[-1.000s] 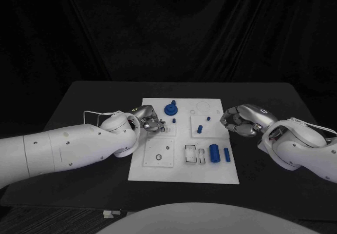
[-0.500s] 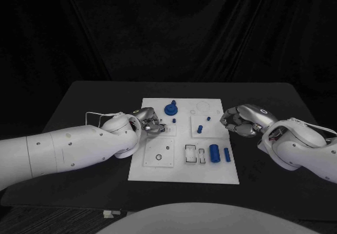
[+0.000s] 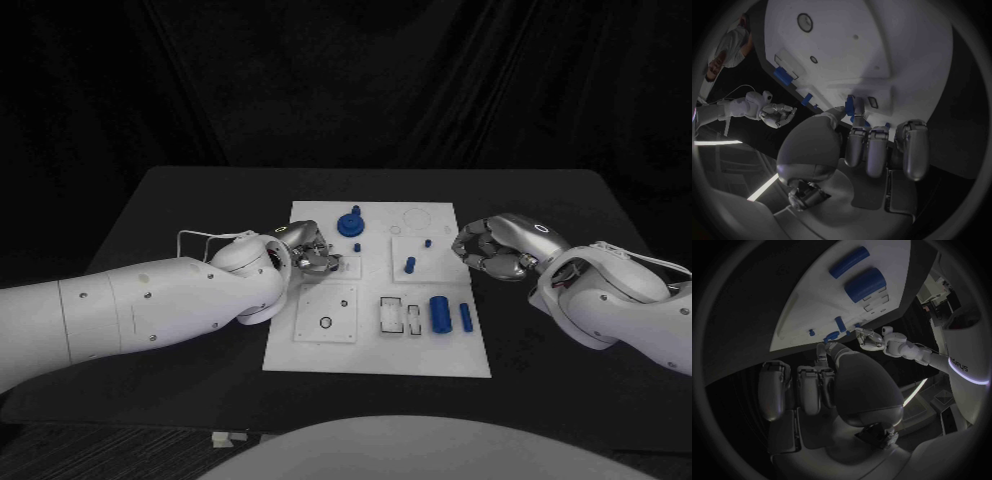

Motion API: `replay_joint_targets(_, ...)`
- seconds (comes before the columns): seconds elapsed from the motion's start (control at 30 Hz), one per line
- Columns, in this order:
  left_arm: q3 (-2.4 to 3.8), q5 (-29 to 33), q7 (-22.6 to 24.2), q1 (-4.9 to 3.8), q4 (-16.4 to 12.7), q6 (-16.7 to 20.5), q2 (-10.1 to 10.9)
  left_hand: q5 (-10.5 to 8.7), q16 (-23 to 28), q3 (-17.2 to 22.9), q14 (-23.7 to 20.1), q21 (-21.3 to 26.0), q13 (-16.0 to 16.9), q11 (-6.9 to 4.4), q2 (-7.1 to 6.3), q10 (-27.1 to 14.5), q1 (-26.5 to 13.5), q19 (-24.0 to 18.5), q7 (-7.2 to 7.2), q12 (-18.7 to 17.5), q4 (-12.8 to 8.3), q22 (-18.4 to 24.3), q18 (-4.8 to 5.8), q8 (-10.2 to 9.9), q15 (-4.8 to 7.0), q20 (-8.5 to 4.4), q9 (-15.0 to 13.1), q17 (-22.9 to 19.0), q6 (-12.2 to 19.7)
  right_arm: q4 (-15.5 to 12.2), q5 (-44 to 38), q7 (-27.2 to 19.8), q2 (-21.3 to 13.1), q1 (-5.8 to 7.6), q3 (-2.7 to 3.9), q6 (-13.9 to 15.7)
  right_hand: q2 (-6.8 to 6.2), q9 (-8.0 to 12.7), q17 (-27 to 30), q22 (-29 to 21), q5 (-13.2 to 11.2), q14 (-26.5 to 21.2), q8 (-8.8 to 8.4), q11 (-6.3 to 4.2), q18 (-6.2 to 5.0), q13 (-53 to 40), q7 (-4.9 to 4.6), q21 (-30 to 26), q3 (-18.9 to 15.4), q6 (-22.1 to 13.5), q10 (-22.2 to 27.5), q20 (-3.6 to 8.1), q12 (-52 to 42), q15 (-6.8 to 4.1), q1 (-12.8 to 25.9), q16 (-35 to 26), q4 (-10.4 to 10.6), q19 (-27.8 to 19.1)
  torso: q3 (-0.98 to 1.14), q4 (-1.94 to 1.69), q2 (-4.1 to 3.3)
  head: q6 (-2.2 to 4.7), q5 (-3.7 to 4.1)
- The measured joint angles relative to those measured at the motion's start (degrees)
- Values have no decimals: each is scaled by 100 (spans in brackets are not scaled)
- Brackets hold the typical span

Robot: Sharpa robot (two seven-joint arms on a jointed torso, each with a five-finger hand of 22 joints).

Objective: Assemble the parts on the task board

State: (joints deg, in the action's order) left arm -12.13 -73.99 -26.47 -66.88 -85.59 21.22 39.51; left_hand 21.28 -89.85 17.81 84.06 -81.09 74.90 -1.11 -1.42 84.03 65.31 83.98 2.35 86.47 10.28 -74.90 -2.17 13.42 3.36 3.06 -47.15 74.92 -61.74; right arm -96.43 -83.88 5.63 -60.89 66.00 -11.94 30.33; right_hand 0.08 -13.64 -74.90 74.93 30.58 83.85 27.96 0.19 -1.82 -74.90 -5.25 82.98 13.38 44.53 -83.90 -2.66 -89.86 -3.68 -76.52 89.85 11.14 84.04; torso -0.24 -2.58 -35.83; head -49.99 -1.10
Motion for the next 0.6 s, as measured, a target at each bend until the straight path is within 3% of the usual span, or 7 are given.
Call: replay_joint_targets(0.6, 4, -11, 40, 33, -3, 78, 8, -25, 0, 0, 0, 0, 0, 0, 0, 0, 0, 0, 0, 0, 0, 0, 0, 2, 0, 0, 8, 0, 0, -2, 0, 0, -5, -3, 0, 0, 0, 0, 0, -1, 0, 20, 0, 0, 0, 0, 0, 0, 0, 0, 0, 0, 0, 20, 0, 0, 0, 0, 0, 1, -1, 0, -2)
